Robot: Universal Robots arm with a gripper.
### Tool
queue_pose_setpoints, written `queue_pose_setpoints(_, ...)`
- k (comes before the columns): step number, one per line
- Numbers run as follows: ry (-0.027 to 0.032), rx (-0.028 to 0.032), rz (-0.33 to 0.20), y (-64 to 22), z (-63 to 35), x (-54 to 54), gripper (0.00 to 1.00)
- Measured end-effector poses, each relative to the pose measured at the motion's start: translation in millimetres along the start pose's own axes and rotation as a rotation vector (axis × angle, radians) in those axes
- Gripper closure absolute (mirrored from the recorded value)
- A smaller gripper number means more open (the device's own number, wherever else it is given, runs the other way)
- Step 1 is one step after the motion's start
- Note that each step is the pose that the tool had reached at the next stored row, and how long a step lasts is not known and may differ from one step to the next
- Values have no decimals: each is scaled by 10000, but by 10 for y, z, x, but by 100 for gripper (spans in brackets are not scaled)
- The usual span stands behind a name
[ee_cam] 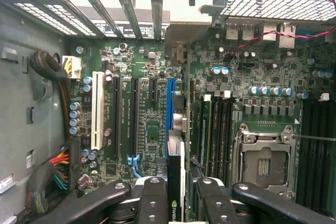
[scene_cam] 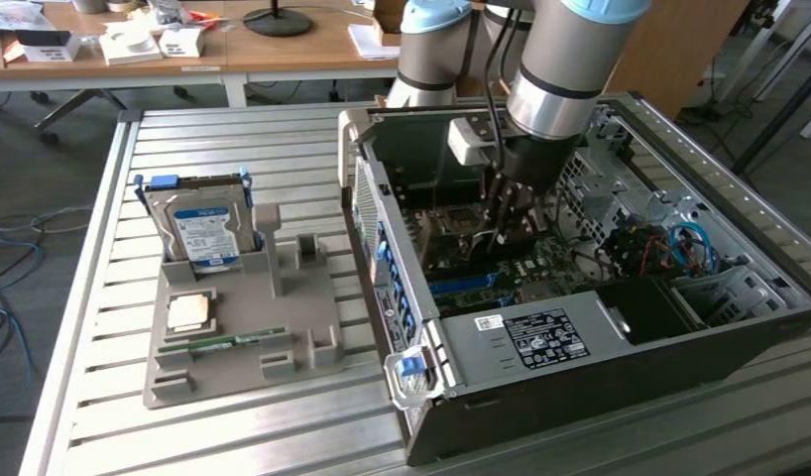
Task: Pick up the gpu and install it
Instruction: 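Insert the gpu into the slot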
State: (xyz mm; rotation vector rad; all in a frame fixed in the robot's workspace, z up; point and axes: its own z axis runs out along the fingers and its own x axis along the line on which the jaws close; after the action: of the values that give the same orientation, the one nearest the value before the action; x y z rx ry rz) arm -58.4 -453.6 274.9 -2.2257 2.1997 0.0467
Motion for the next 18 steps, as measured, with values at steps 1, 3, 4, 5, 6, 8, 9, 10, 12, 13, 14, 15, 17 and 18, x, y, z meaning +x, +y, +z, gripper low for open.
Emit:
queue_pose_setpoints(1, 1, 0, -2, 8, 0, 0, 74)
queue_pose_setpoints(3, 0, 0, -2, 23, 2, 0, 74)
queue_pose_setpoints(4, 0, 0, -2, 30, 2, 0, 74)
queue_pose_setpoints(5, 0, 0, -2, 37, 4, 0, 74)
queue_pose_setpoints(6, 0, 0, -2, 42, 5, 0, 74)
queue_pose_setpoints(8, 0, 1, -2, 49, 9, 1, 74)
queue_pose_setpoints(9, 0, 1, -4, 49, 10, 3, 74)
queue_pose_setpoints(10, 1, 0, -5, 50, 11, 6, 74)
queue_pose_setpoints(12, 1, 1, -8, 51, 12, 13, 74)
queue_pose_setpoints(13, 0, 1, -10, 51, 14, 18, 74)
queue_pose_setpoints(14, 1, 2, -14, 51, 14, 24, 74)
queue_pose_setpoints(15, 1, 3, -16, 52, 15, 28, 74)
queue_pose_setpoints(17, 1, 5, -19, 52, 16, 30, 74)
queue_pose_setpoints(18, 0, 6, -20, 52, 16, 30, 74)
